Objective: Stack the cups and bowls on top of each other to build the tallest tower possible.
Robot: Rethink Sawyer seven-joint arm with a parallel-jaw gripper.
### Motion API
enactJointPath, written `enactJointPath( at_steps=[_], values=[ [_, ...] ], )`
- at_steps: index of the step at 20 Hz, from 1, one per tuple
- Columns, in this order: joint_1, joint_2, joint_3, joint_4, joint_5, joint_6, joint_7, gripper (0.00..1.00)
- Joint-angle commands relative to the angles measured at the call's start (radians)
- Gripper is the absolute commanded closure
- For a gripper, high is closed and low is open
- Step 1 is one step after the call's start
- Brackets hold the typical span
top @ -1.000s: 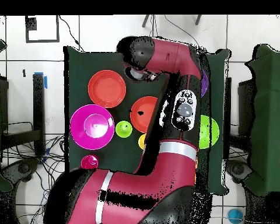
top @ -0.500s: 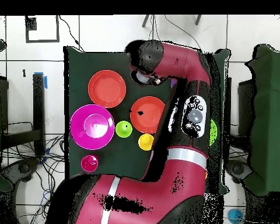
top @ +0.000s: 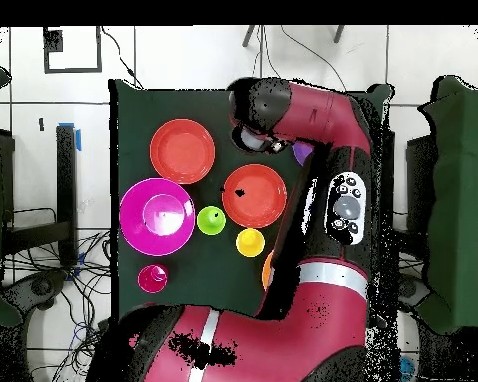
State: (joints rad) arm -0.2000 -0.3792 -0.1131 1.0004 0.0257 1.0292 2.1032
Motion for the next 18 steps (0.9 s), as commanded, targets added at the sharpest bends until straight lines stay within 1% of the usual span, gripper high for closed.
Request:
enactJointPath(
  at_steps=[1,9,13,18],
  values=[
    [-0.021,-0.032,0.141,0.165,-0.092,-0.082,-0.27,0.0],
    [-0.047,-0.054,0.168,0.197,-0.117,-0.083,-0.277,0.0],
    [-0.081,-0.062,0.199,0.243,-0.131,-0.117,-0.304,0.0],
    [-0.132,-0.096,0.227,0.303,-0.16,-0.119,-0.34,0.0]
  ],
)
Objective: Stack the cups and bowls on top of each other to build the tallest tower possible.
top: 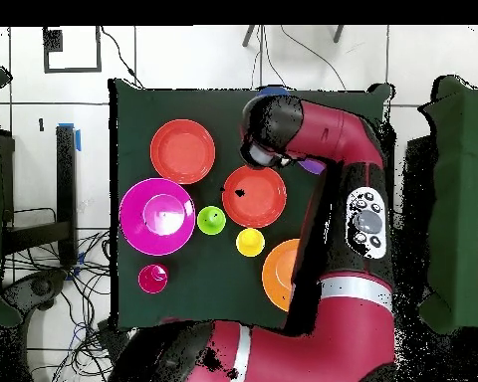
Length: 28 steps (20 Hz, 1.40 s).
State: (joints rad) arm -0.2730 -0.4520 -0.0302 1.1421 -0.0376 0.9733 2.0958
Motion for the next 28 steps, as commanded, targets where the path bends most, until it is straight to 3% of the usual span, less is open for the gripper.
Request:
enactJointPath(
  at_steps=[1,11,28],
  values=[
    [-0.067,-0.029,0.148,0.17,-0.102,-0.063,-0.338,0.0],
    [-0.124,-0.061,0.2,0.222,-0.172,-0.064,-0.34,0.0],
    [-0.192,-0.051,0.277,0.19,-0.261,-0.042,-0.336,0.0]
  ],
)
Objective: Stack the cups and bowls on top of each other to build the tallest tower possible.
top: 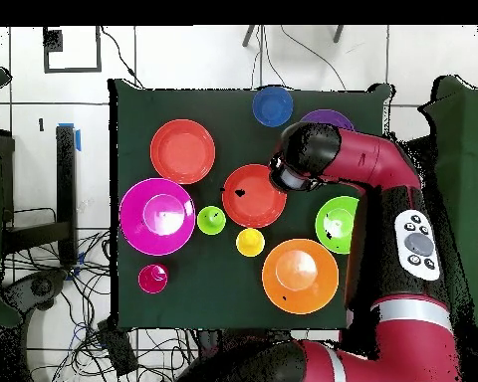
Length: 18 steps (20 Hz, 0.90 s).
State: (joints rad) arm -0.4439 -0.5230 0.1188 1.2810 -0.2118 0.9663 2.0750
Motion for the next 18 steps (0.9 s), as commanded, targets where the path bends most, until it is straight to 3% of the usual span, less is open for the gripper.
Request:
enactJointPath(
  at_steps=[1,12,18],
  values=[
    [-0.027,0.02,0.133,0.051,-0.091,-0.034,-0.32,0.0],
    [-0.098,0.019,0.213,0.03,-0.168,0.031,-0.459,0.0],
    [-0.118,0.001,0.231,0.045,-0.185,0.053,-0.483,0.0]
  ],
)
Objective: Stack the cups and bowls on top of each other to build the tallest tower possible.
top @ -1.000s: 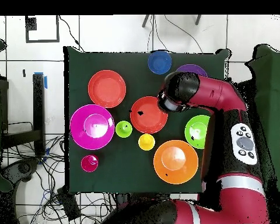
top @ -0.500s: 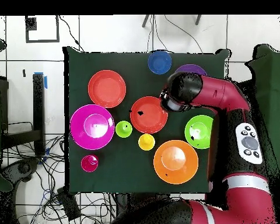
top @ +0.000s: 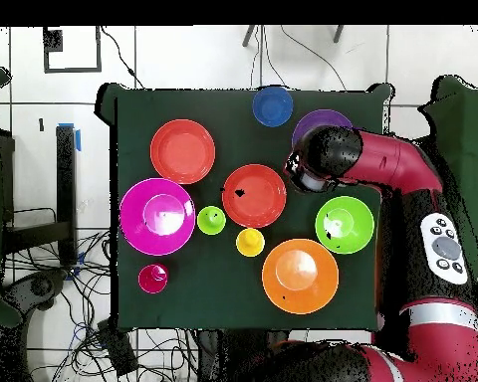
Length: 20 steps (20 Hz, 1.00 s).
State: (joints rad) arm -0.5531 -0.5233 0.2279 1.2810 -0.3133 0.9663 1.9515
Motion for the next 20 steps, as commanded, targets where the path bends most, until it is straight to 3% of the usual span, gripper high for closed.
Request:
enactJointPath(
  at_steps=[1,11,20],
  values=[
    [-0.01,0.0,0.122,0.046,-0.086,0.056,-0.362,0.0],
    [-0.016,0.01,0.125,0.04,-0.088,0.068,-0.375,0.0],
    [-0.059,0.023,0.121,0.109,-0.108,-0.001,-0.37,0.0]
  ],
)
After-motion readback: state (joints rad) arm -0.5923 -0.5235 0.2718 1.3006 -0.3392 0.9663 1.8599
